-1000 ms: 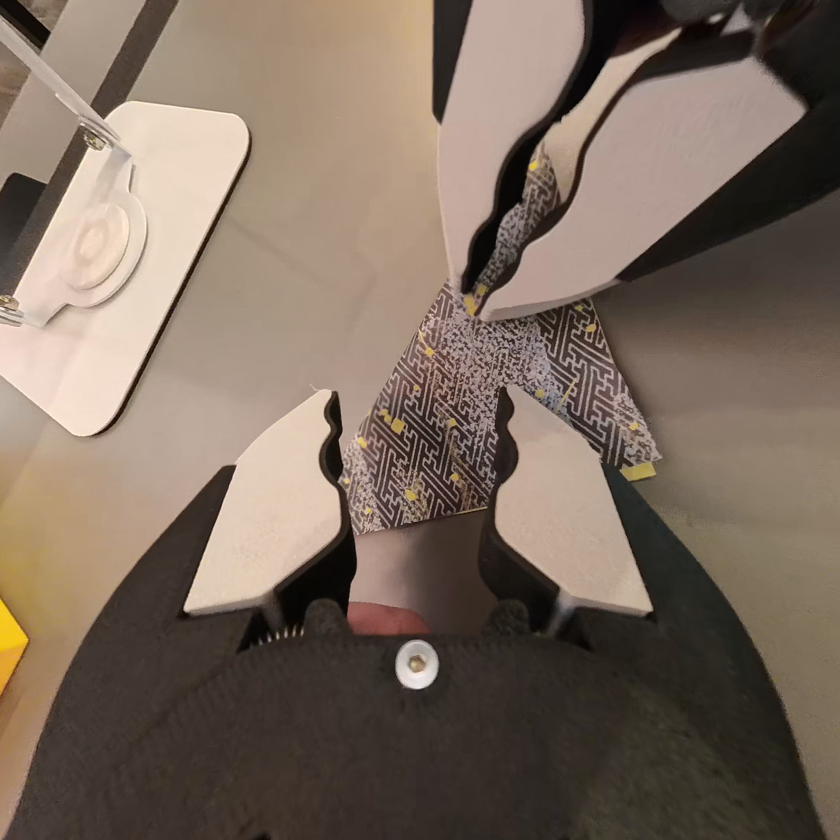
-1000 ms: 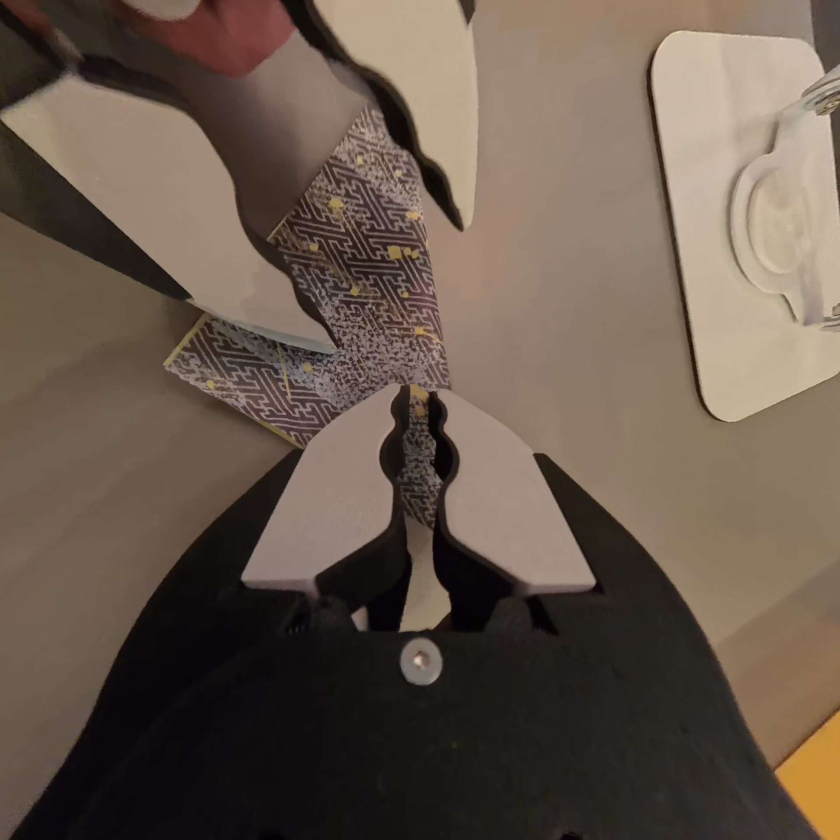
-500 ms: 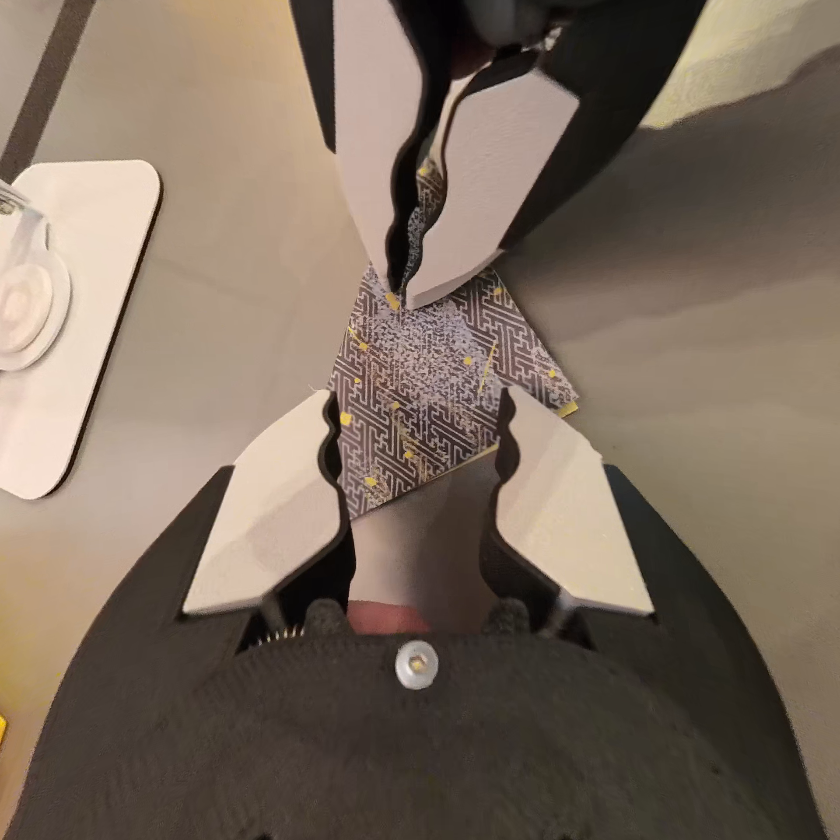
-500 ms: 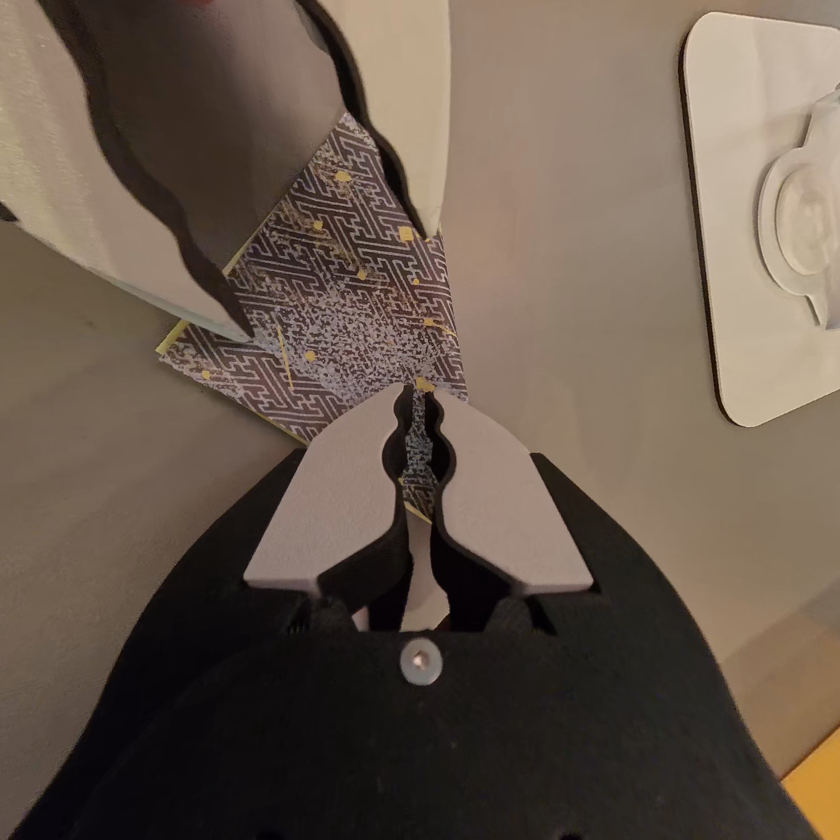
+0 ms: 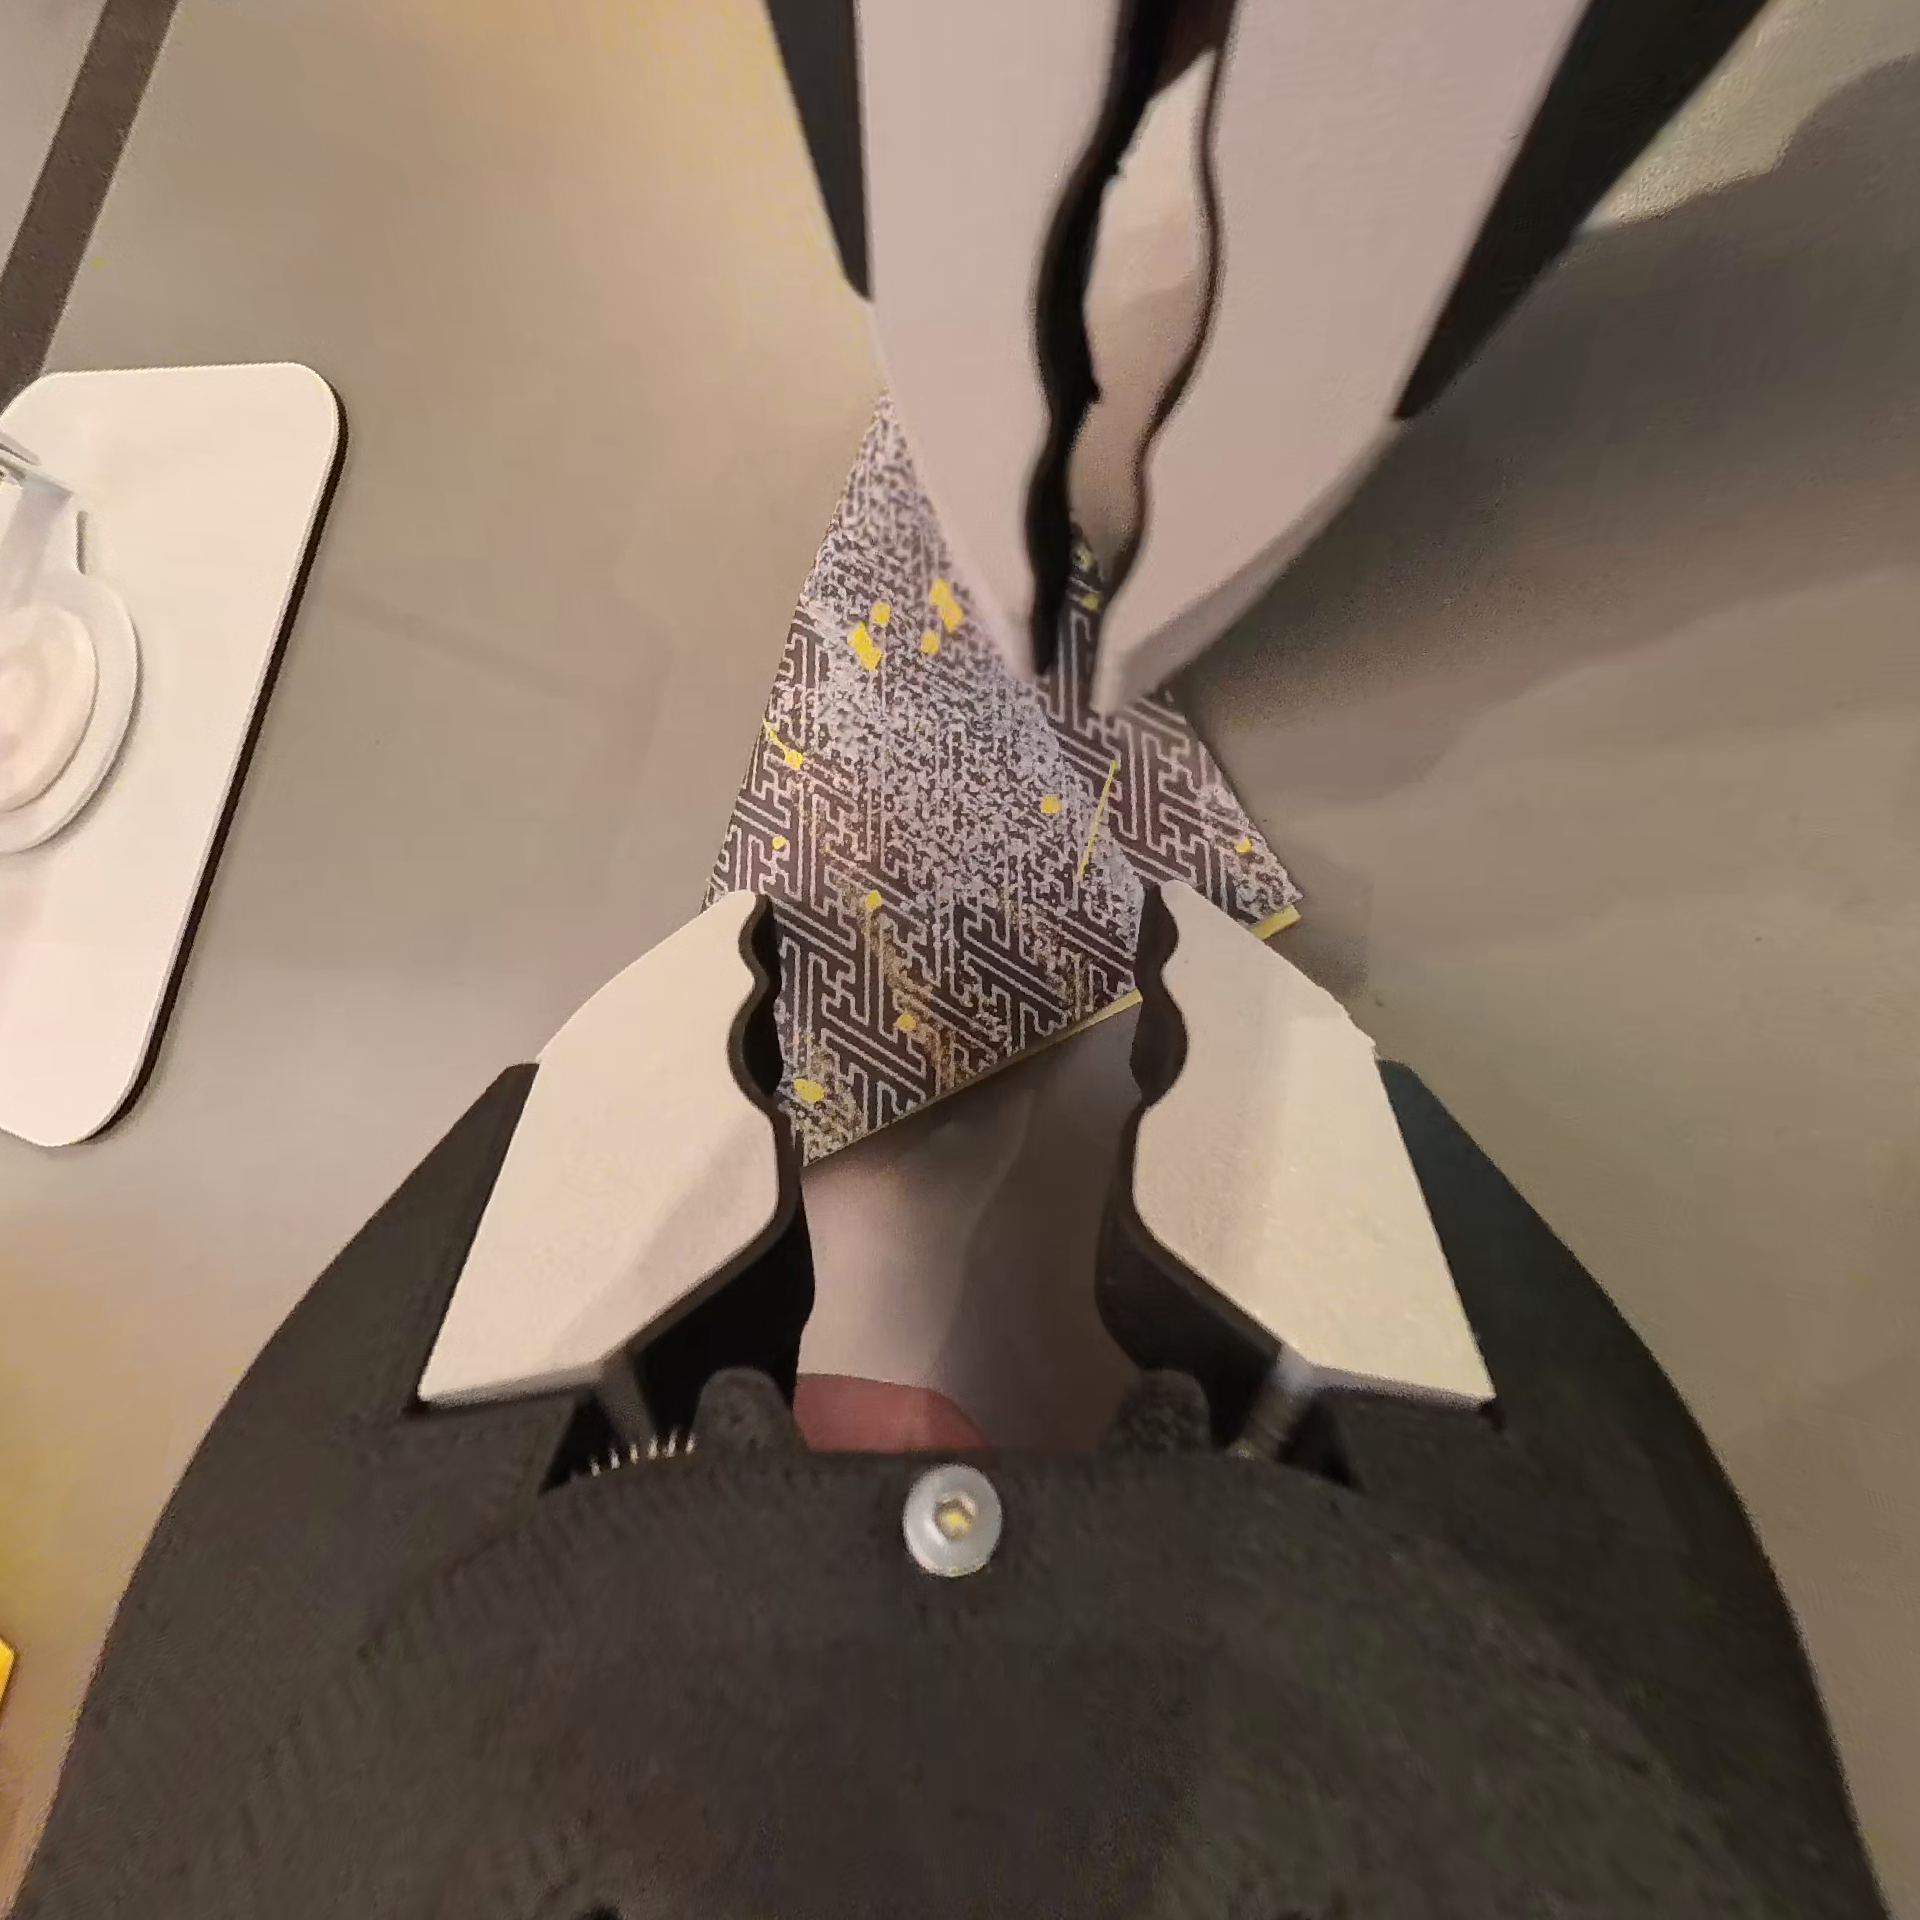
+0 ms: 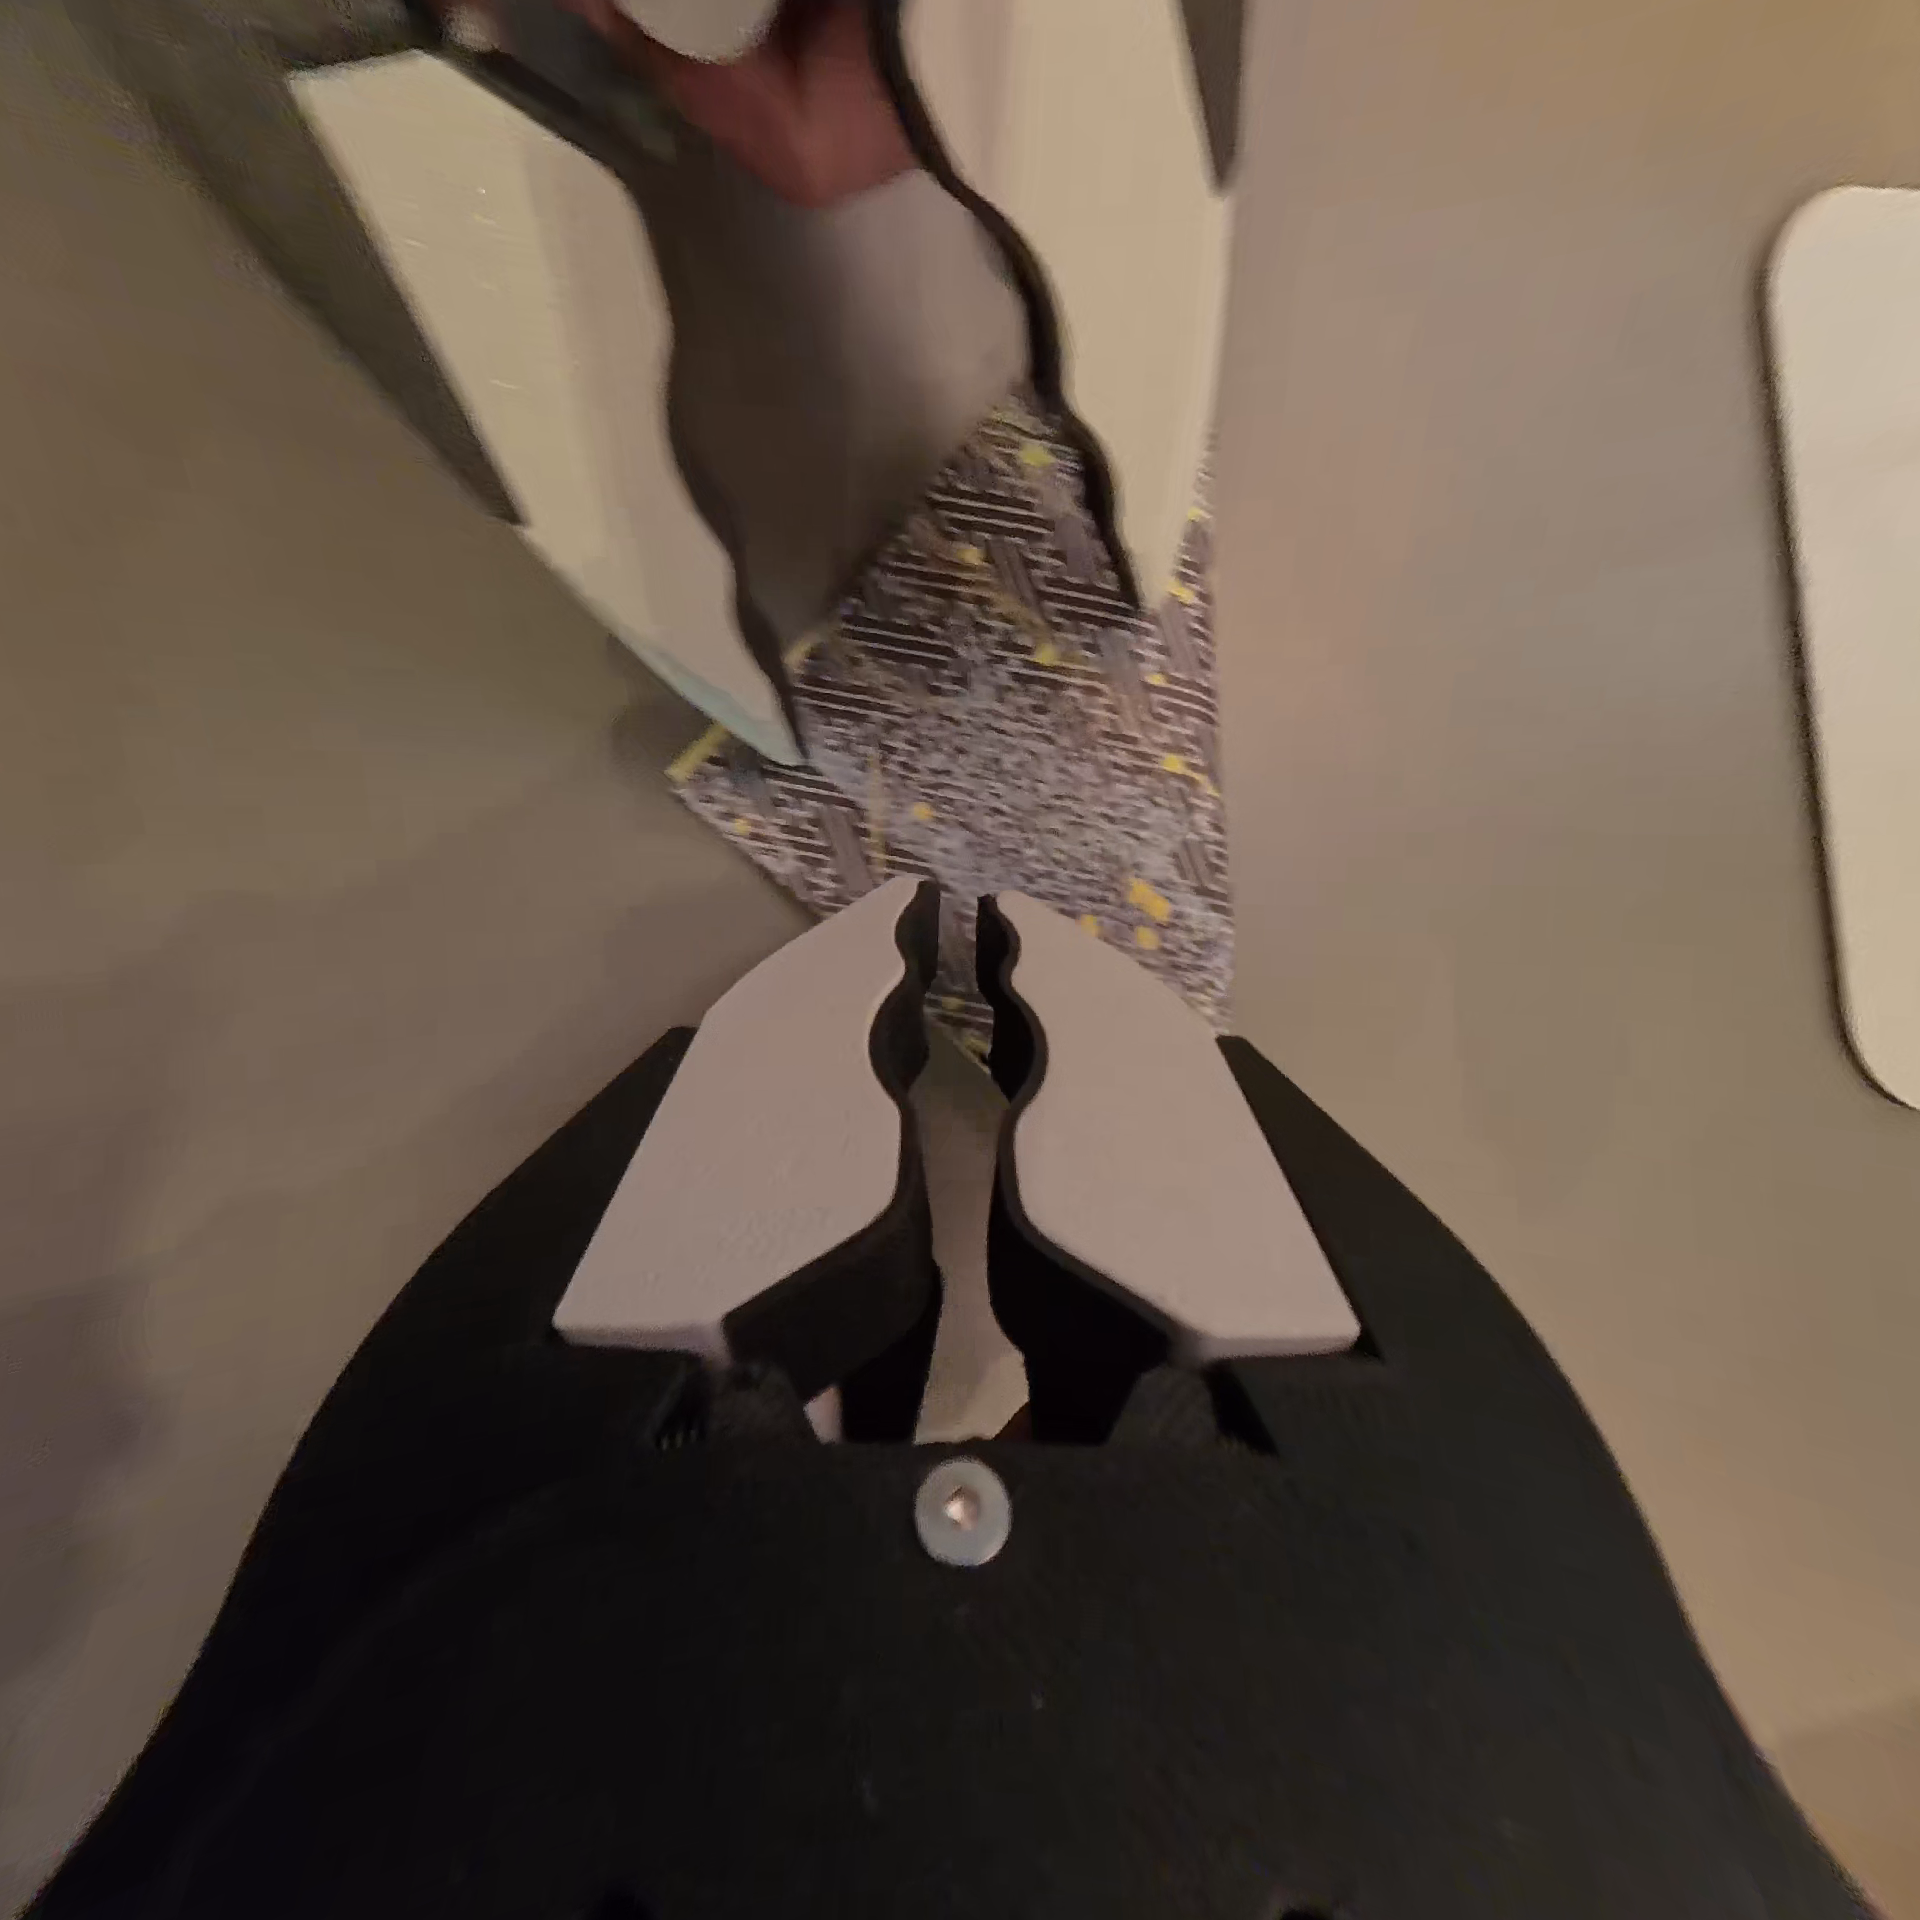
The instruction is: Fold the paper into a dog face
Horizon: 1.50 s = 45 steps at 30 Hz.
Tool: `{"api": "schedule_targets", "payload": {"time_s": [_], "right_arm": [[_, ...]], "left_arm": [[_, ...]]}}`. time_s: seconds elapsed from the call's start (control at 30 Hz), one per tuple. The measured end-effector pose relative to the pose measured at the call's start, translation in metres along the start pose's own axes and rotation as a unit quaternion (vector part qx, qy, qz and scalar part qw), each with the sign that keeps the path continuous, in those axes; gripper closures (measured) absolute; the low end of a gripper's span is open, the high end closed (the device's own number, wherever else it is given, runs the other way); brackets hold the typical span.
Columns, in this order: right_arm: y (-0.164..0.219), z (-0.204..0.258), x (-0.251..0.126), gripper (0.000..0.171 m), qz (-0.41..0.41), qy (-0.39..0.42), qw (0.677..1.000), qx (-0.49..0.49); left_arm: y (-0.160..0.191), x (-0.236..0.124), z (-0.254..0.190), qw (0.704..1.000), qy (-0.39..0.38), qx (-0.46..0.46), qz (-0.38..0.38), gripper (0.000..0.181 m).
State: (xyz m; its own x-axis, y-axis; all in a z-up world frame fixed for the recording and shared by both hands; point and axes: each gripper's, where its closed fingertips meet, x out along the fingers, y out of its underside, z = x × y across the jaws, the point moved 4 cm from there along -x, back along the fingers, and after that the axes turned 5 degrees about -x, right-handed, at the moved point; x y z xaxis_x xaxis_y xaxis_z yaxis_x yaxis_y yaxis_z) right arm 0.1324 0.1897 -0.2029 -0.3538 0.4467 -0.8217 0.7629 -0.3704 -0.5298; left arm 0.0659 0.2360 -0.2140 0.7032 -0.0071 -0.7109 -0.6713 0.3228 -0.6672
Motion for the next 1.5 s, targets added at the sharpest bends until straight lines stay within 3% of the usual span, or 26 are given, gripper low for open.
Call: {"api": "schedule_targets", "payload": {"time_s": [0.03,0.23,0.9,1.33,1.5], "right_arm": [[-0.003,0.005,0.001,0.165,-0.007,-0.015,1.0,-0.005],[-0.003,0.016,0.014,0.167,0.019,-0.049,0.998,-0.017],[-0.006,0.016,0.017,0.168,0.014,-0.056,0.998,-0.007],[-0.011,0.025,0.018,0.165,0.009,-0.071,0.997,-0.028],[-0.01,0.029,0.016,0.157,0.005,-0.082,0.995,-0.051]], "left_arm": [[0.0,0.0,0.0,1.0,0.0,-0.001,0.0,0.116],[0.005,-0.005,0.004,1.0,-0.002,-0.014,0.014,0.109],[0.015,-0.012,0.005,0.999,0.007,-0.04,0.02,0.105],[0.015,-0.011,0.005,0.999,0.008,-0.045,0.019,0.106],[0.016,-0.011,0.006,0.999,0.01,-0.046,0.017,0.105]]}}
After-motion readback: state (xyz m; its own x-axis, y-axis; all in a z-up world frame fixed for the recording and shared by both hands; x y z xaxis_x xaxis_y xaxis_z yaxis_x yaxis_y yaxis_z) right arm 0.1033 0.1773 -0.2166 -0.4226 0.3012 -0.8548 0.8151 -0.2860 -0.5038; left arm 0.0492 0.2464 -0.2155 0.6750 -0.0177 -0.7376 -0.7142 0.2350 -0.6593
